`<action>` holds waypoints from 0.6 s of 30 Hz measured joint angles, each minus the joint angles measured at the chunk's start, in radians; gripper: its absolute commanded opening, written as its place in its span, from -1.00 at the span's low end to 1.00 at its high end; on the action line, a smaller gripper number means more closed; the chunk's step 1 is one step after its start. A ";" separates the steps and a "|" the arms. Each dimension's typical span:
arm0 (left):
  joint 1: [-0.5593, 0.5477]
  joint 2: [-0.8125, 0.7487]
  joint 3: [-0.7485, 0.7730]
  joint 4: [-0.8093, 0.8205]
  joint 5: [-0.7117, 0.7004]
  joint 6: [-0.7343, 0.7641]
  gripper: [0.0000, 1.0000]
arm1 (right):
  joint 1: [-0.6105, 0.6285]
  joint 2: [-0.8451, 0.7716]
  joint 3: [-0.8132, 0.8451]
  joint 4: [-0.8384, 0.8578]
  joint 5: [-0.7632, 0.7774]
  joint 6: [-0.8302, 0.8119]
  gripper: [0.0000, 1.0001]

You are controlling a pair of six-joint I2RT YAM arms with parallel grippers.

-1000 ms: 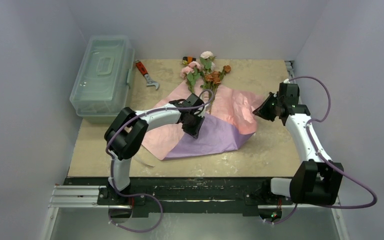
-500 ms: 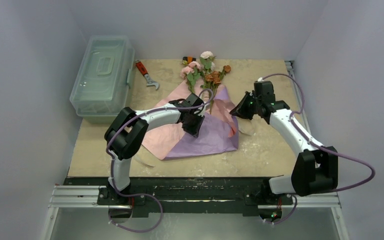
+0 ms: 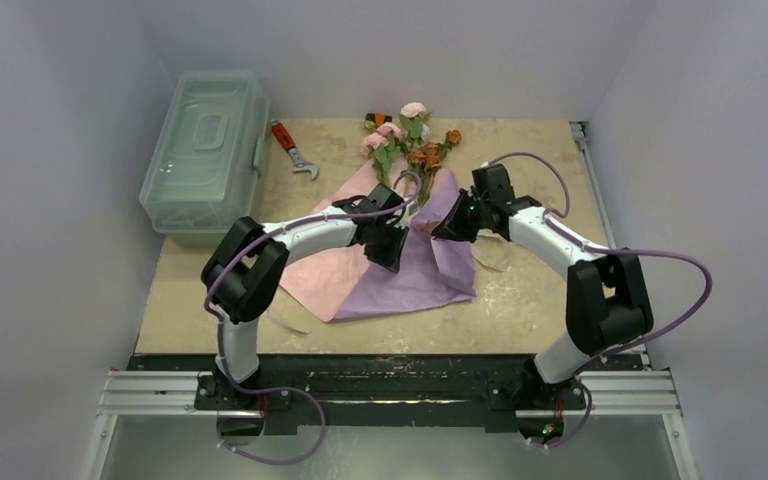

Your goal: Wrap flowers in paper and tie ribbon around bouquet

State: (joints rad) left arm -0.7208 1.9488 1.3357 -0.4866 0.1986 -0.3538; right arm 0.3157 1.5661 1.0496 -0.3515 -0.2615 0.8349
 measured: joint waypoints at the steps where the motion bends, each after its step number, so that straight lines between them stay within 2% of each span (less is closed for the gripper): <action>1: 0.003 -0.013 -0.004 0.000 0.000 -0.005 -0.57 | 0.004 0.013 0.001 0.003 -0.006 0.002 -0.92; 3: 0.013 -0.038 -0.009 -0.002 0.002 -0.014 -0.56 | 0.014 0.035 0.006 0.009 -0.022 0.003 -0.81; 7: 0.047 -0.090 -0.009 -0.002 0.002 -0.031 -0.50 | 0.042 0.065 0.020 0.029 -0.050 0.003 -0.70; 11: 0.087 -0.133 -0.009 -0.008 0.002 -0.043 -0.33 | 0.063 0.075 0.020 0.055 -0.088 0.010 -0.36; 13: 0.105 -0.143 -0.009 -0.013 0.001 -0.049 -0.27 | 0.069 0.079 0.020 0.072 -0.105 0.014 -0.26; 18: 0.140 -0.145 0.002 -0.055 0.000 -0.058 -0.25 | 0.082 0.110 0.020 0.111 -0.154 0.015 -0.18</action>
State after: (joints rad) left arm -0.5804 1.8042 1.3373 -0.5415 0.1989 -0.4114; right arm 0.3977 1.6760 1.0698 -0.2405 -0.4160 0.8501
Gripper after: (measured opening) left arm 0.367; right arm 0.396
